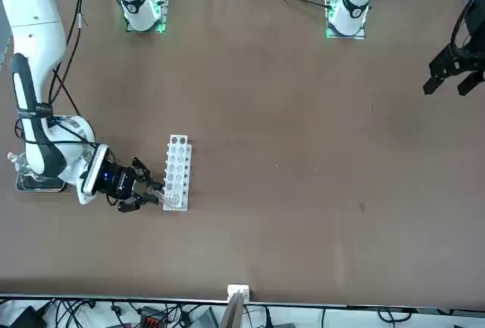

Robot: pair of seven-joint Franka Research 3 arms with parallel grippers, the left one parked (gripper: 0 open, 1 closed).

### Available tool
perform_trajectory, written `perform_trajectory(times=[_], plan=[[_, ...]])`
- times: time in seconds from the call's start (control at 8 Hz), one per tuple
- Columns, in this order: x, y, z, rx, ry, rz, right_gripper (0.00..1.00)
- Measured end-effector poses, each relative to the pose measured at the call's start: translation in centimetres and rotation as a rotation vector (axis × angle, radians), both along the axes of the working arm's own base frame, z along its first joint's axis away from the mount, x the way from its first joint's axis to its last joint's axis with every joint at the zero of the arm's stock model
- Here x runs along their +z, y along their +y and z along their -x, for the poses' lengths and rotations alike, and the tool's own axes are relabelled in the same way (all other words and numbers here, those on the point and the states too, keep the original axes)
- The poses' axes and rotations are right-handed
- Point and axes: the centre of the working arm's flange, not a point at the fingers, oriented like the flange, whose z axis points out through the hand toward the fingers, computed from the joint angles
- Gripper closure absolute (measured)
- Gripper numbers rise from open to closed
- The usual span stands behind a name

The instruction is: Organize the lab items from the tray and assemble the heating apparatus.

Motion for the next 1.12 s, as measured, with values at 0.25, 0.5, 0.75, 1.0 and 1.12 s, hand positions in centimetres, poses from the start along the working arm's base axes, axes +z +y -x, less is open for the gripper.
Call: perform_trajectory(times=[0.25, 0.5, 0.75, 1.0, 1.12], plan=[[-0.5, 0.2, 0.3, 0.003, 0.011, -0.001, 0.78], [-0.7, 0.2, 0.5, 0.005, 0.016, 0.001, 0.78], [-1.3, 0.3, 0.9, 0.01, 0.029, 0.002, 0.78], [-1.5, 0.4, 1.1, 0.011, 0.035, 0.002, 0.78], [-1.5, 0.3, 1.1, 0.011, 0.035, 0.002, 0.78]])
